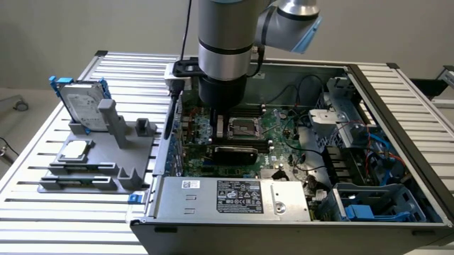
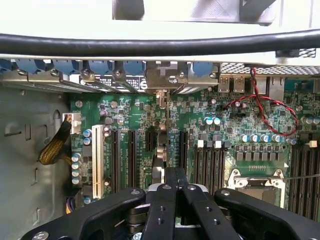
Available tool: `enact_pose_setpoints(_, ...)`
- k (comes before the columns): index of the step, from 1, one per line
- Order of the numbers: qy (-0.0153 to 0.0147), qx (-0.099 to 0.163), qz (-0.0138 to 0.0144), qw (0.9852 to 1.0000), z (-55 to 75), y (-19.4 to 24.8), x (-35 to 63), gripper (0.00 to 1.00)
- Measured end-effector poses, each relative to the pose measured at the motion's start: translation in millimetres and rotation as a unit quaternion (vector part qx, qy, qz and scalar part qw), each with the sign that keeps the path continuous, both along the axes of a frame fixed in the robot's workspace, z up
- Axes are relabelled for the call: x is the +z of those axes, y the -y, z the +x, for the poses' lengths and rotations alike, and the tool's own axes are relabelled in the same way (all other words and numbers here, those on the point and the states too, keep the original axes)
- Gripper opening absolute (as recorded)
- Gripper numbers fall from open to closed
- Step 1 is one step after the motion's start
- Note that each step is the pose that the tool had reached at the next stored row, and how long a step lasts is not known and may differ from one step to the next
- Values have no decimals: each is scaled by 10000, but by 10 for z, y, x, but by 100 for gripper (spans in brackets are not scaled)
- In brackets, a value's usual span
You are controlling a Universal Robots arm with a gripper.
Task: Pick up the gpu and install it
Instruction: 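Press down on the gpu until it lock into place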
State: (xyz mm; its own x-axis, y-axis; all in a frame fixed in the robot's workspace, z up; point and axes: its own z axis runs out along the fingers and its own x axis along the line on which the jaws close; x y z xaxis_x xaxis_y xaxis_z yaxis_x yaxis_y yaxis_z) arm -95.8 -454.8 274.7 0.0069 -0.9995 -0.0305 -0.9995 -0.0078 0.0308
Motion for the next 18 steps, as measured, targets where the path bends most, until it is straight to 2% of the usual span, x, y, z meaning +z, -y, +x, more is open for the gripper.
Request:
enact_pose_setpoints(12,7,-1,-41,10000,9,-9,-38,11)
enact_pose_setpoints(18,7,0,-48,10000,16,-22,-54,11)
